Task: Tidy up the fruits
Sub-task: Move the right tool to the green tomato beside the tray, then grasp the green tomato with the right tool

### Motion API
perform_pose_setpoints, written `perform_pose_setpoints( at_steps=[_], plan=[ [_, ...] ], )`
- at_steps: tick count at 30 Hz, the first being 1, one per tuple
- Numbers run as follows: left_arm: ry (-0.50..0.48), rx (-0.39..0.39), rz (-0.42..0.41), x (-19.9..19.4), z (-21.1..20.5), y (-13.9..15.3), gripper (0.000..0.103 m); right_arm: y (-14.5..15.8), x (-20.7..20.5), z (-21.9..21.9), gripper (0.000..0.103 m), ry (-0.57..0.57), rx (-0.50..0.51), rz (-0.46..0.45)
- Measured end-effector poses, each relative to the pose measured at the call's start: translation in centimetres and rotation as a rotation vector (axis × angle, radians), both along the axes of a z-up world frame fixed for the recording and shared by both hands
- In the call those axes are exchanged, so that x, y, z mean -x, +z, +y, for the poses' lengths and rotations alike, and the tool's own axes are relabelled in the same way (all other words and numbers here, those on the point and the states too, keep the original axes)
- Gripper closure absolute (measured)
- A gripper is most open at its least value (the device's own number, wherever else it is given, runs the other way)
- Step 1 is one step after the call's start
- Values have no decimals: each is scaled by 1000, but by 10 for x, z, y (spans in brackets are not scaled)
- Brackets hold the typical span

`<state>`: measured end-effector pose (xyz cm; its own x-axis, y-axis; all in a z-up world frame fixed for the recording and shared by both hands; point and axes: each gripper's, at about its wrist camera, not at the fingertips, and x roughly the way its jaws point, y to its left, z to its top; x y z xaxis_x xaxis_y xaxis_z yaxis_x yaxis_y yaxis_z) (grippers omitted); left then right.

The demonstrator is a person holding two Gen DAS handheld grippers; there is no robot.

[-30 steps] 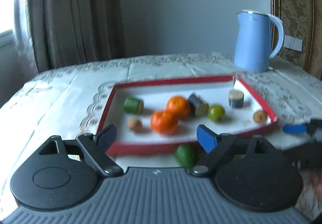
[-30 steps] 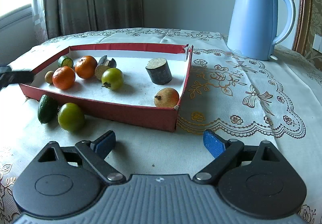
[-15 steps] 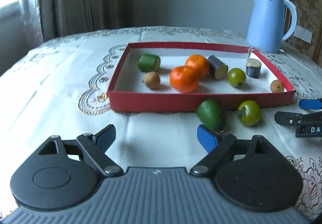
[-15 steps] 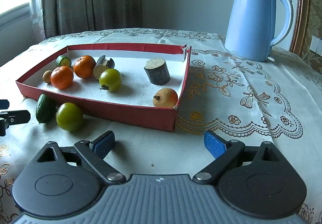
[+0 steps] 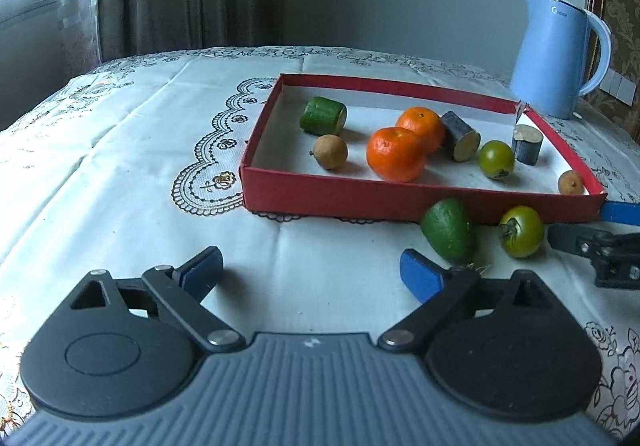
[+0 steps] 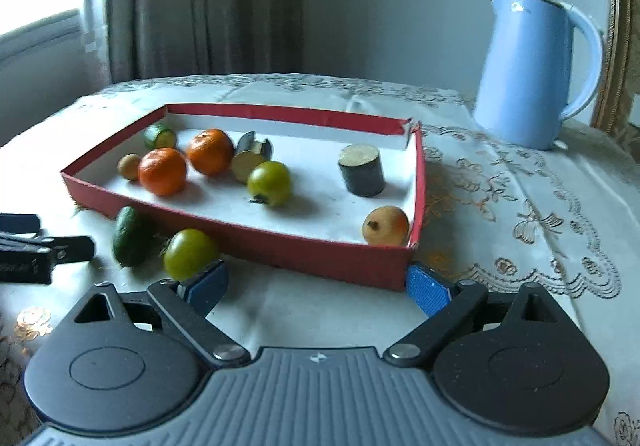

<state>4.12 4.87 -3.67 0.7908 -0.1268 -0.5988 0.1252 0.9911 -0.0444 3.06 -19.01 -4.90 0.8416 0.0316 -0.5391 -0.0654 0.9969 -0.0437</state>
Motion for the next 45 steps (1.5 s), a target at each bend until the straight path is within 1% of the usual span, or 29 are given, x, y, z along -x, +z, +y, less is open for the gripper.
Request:
perform_pose_setpoints(
  at_steps=[2,4,7,9,12,14,20,24,25,27,29,31,33,35,37,40,45],
  plan=[
    [-2,0,1,-1,0,0,7,1,-1,1,6,-10,-2,4],
    [-2,2,2,0,0,0,5,4,5,-4,8,-8,-39,-7],
    [-6,8,4,0,1,0,3,10,15,-8,8,-20,-91,-28],
    [-6,9,3,0,1,0,3,13,20,-3,8,6,-89,-37],
    [-6,13,4,-1,1,0,3,15,25,12,8,44,-57,-49],
    [0,13,3,0,2,0,3,15,25,20,13,62,-49,-49],
    [93,23,-4,-1,10,0,2,11,20,36,27,92,-45,-18],
    [91,28,4,-2,12,0,1,9,12,44,31,104,-52,-6],
    [90,33,6,-2,13,0,0,8,9,45,33,108,-57,-3],
    [91,34,7,-2,13,0,0,6,4,48,39,117,-71,8],
    [90,32,8,-1,13,0,0,2,-2,50,51,115,-77,27],
    [90,33,7,-1,13,0,0,-3,-8,49,52,109,-97,50],
    [90,31,7,-1,12,0,0,-4,-8,50,54,108,-91,42],
    [90,31,7,-1,12,0,0,-4,-7,52,64,116,-95,37],
    [90,31,7,-1,12,0,0,-5,-7,55,66,116,-86,30],
    [90,30,7,-1,12,0,0,-6,-5,57,67,117,-65,18],
    [89,28,7,-1,11,0,0,-6,-3,54,68,112,-77,12]
  ],
)
